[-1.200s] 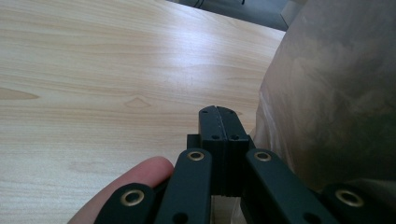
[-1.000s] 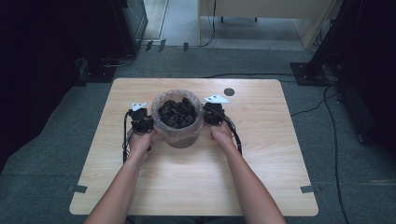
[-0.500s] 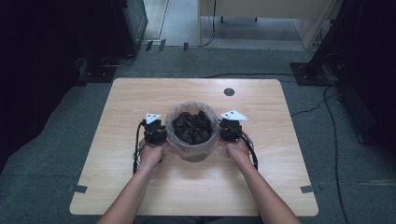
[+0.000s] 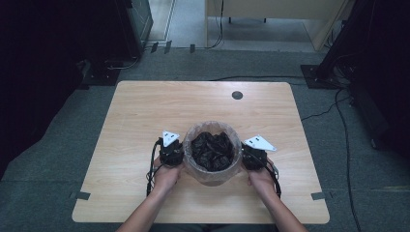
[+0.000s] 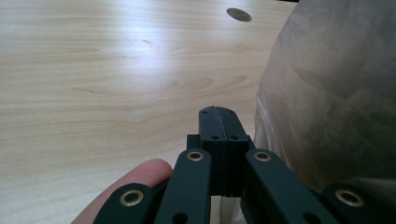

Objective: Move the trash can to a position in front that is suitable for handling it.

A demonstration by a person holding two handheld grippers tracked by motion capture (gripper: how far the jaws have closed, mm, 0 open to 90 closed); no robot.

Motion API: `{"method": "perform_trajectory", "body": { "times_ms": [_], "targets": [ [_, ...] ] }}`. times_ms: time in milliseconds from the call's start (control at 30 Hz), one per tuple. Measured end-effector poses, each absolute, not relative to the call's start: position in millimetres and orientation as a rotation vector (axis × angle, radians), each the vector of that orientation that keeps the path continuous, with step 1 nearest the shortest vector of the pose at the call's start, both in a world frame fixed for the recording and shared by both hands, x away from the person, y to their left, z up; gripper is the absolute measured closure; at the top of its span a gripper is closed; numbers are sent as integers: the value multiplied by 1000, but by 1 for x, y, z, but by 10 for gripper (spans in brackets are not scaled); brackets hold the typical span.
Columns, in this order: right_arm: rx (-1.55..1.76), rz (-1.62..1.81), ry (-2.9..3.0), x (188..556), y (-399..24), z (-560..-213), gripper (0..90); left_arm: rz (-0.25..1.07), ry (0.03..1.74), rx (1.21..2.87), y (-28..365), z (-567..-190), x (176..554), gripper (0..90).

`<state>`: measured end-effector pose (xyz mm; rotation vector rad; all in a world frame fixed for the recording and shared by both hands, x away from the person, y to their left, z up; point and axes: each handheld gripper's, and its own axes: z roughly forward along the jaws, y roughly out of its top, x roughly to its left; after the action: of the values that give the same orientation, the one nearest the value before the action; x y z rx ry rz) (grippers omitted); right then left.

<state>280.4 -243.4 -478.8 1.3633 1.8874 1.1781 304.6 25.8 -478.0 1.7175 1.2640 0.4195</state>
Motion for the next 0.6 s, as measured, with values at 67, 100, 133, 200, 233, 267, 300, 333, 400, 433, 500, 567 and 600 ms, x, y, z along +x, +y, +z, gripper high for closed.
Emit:
{"method": "perform_trajectory", "body": {
  "times_ms": [67,100,133,200,233,267,300,333,400,433,500,567,600],
  "targets": [
    [1377,1183,1882,273,-245,-479,900,420,1251,1723,25,-478,297,900],
    [1385,1194,1883,269,-246,-479,900,417,1247,1724,25,-478,294,900],
    [1385,1208,1887,265,-247,-480,900,415,1242,1726,26,-479,291,900],
    [1380,1215,1901,259,-247,-480,900,431,1226,1721,32,-479,289,813],
    [1367,1202,1899,257,-248,-479,885,437,1213,1728,36,-479,288,756],
    [1358,1190,1890,255,-248,-478,846,438,1214,1731,40,-479,288,715],
    [1356,1183,1880,253,-250,-477,817,432,1228,1725,46,-479,288,683],
    [1358,1181,1868,252,-252,-476,760,426,1246,1717,52,-479,288,641],
    [1367,1159,1847,250,-257,-475,644,429,1270,1705,63,-478,288,553],
    [1379,1158,1831,249,-260,-476,568,433,1273,1704,69,-478,288,515],
    [1415,1161,1793,247,-266,-477,449,445,1273,1703,77,-478,287,457],
    [1457,1171,1739,245,-272,-479,365,466,1264,1714,88,-480,285,404],
    [1474,1184,1713,243,-276,-480,335,466,1265,1718,93,-482,284,368]
  ]
}}
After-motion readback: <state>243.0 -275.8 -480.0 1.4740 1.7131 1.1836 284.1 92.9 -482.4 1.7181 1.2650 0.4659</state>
